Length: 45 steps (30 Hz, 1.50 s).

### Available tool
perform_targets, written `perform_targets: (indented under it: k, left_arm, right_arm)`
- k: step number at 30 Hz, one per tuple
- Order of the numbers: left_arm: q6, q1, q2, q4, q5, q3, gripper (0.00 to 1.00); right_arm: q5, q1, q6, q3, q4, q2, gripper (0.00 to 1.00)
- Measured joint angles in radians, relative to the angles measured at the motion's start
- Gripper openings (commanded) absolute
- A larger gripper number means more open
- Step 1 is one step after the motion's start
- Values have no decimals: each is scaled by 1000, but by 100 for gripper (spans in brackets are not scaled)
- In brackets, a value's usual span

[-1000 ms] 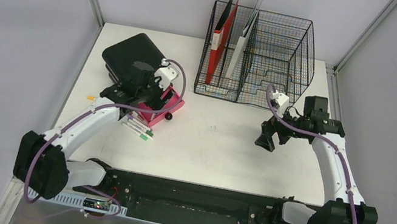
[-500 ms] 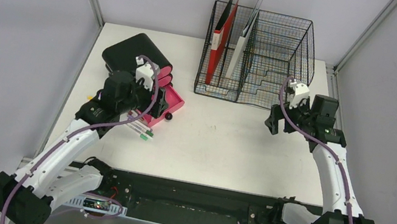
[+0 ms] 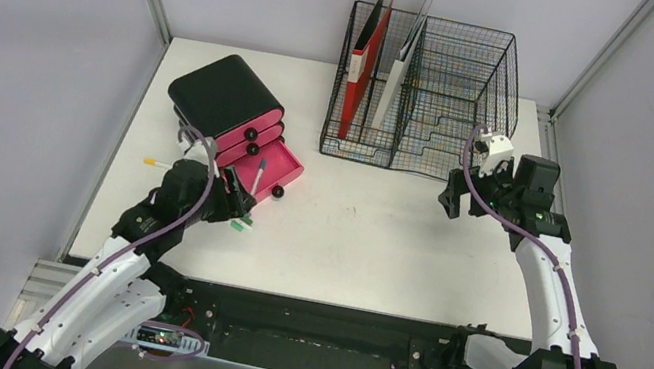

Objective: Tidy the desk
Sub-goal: Pick up the stationery from the center of the board.

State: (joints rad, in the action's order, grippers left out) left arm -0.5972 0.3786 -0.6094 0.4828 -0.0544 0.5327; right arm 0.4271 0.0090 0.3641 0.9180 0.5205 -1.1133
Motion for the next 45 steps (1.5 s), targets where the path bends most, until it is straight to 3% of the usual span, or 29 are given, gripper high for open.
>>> perform_targets:
  k: [5,9,15,25,37,45]
  left_arm:
    - [-196,0,-24,156,192,-4,43]
    - [-320,0,-137,255,298,0,33]
    - [-417,0,-278,310,369,11,32]
    - [-460,0,-415,249,389,48,40]
    - [-465,-1,-529,196,385,67,26]
    - [-466,-1,-535,188,385,67,27]
  right_arm:
    - [0,0,0,0,0,0,99]
    - [0,0,0,0,0,0,99]
    - [0,0,1,0,0,0,100]
    - [6,0,1,0,1,0,100]
    - [8,0,4,0,1,0,100]
    - [12,0,4,0,2,0,99]
